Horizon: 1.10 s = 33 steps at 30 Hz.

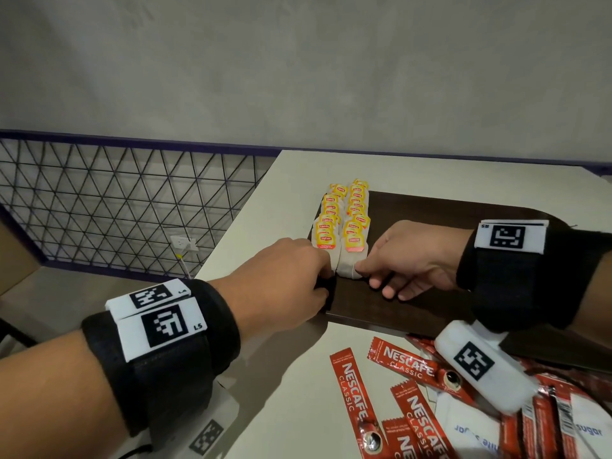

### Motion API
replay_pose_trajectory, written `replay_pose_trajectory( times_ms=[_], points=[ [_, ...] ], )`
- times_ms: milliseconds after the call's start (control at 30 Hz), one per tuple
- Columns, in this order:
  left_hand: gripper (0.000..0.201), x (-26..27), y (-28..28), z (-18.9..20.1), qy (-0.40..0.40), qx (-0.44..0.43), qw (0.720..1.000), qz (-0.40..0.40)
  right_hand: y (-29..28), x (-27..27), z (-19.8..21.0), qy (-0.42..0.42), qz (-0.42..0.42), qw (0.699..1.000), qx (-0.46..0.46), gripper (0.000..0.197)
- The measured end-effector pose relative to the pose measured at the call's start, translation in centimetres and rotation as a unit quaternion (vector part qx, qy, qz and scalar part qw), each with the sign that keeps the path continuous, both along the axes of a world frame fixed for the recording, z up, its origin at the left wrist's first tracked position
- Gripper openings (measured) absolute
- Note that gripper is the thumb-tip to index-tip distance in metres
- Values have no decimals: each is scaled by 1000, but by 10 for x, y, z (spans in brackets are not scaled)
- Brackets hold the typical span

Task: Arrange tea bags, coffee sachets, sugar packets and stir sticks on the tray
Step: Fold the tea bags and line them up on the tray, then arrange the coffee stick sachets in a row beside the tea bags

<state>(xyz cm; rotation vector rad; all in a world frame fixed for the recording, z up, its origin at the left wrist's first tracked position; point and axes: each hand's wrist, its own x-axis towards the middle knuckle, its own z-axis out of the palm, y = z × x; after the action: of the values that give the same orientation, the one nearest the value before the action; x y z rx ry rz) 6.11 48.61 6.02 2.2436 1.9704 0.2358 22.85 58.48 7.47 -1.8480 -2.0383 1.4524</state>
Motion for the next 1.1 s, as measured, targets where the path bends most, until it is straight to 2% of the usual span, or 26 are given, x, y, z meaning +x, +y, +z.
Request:
replay_pose_trajectory(
  times_ms=[267,467,567,667,800,900,1000,1100],
  points=[
    [26,-1,3,-1,-9,-8,1000,11,4,0,1,-4,-2,1000,-1,26],
    [25,6,3,9,20,-19,999,21,3,-1,5,-21,7,1000,8,24],
    [27,10,-6,19,29,-16,999,27,-6,15,19,-12,19,999,33,23],
    [27,15,-24,34,18,-14,999,31,-30,43,40,-17,56,993,101,18],
    [24,28,-65,45,6,-23,1000,8,-74,79,50,-112,167,963,181,19],
    [28,37,-106,41,34,-23,999,-13,-105,90,49,-177,255,919,244,22],
    [27,40,-149,24,46,-8,998,-31,-141,91,55,-176,305,895,275,19],
    [42,42,-182,4,-10,-22,998,-50,-180,98,52,-171,322,880,306,18]
  ],
)
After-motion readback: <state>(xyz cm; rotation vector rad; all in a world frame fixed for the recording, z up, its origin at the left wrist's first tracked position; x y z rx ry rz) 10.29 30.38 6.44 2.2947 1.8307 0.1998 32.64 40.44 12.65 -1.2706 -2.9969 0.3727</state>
